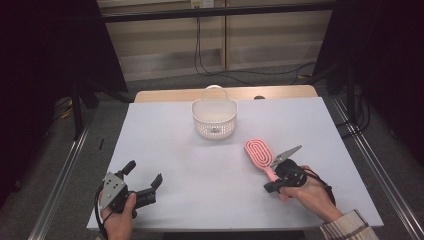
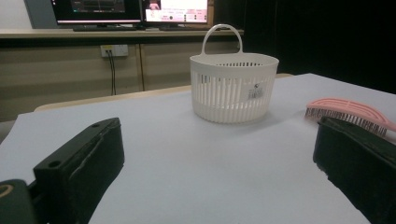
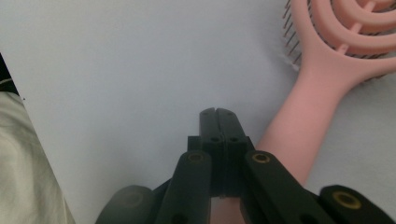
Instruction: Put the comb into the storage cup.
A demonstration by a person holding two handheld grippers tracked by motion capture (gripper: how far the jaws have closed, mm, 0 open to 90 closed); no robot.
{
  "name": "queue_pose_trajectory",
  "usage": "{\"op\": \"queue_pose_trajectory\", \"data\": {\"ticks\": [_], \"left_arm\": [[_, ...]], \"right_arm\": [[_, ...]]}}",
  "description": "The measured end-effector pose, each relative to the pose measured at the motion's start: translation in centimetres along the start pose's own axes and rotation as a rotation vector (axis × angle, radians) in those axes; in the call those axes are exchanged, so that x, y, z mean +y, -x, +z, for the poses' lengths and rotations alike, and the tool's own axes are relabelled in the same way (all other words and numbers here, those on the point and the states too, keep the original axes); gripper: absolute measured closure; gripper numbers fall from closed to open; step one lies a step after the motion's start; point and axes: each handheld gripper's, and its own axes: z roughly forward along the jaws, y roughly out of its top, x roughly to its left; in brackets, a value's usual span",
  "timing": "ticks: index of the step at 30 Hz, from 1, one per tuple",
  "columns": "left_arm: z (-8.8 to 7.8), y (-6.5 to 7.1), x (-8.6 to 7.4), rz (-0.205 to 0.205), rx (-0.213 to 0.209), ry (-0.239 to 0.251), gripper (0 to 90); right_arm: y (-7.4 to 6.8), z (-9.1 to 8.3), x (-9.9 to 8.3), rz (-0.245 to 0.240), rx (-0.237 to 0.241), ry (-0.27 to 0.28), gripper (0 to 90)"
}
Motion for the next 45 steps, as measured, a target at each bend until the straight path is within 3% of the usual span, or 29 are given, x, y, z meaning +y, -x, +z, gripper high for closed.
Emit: {"op": "queue_pose_trajectory", "data": {"ticks": [15, 32, 37, 41, 45], "left_arm": [[0.0, 0.0, 0.0, 0.002, 0.003, -0.001, 2.0], [0.0, 0.0, 0.0, -0.001, 0.003, 0.000, 2.0], [0.0, 0.0, 0.0, -0.001, -0.002, -0.001, 2.0], [0.0, 0.0, 0.0, -0.002, -0.005, 0.001, 1.8], [0.0, -0.1, 0.0, 0.002, -0.001, 0.000, 1.7]], "right_arm": [[0.9, -0.7, -1.0, 0.015, -0.007, -0.002, 90.0], [1.8, -1.4, -2.1, 0.036, -0.041, -0.001, 90.0], [1.9, -1.4, -2.2, 0.029, -0.070, -0.007, 90.0], [1.7, -1.4, -2.1, 0.031, -0.051, -0.002, 90.0], [1.5, -1.6, -2.0, 0.014, -0.038, 0.042, 90.0]]}}
